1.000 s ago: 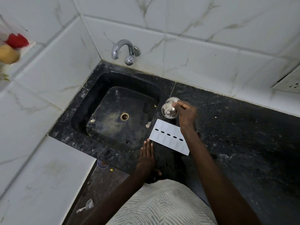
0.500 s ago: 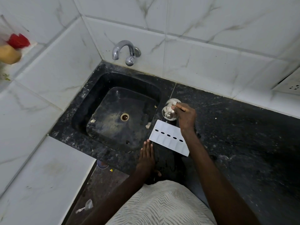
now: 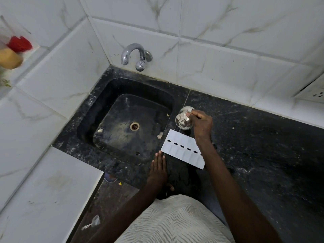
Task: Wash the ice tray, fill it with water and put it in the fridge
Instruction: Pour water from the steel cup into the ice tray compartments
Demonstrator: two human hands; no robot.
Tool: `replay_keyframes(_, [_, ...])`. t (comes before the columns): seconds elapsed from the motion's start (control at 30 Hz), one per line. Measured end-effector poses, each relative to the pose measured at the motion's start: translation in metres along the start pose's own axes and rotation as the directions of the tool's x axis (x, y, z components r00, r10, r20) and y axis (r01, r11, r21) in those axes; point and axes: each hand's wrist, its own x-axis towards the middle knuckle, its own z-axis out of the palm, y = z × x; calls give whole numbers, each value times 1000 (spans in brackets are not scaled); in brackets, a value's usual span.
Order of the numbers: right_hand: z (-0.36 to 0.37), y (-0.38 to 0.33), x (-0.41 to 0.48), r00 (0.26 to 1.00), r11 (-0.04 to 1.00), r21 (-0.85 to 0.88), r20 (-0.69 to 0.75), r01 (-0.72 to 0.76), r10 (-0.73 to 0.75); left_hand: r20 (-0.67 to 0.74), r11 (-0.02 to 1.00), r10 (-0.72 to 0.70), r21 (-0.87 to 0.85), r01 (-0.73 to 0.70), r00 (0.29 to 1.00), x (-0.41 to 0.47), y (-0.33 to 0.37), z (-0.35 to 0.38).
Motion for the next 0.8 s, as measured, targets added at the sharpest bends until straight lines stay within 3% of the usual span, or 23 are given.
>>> replay_keyframes(0.3, [13,-10,3,996,994,67,23,-85,83,13,1000,1,-20,-1,1000,2,-1,2])
replay_keyframes(0.8, [25,-14,-6,989,994,-69,126,87,-78,-27,999,-3,-36,2,1000,3,-2,6])
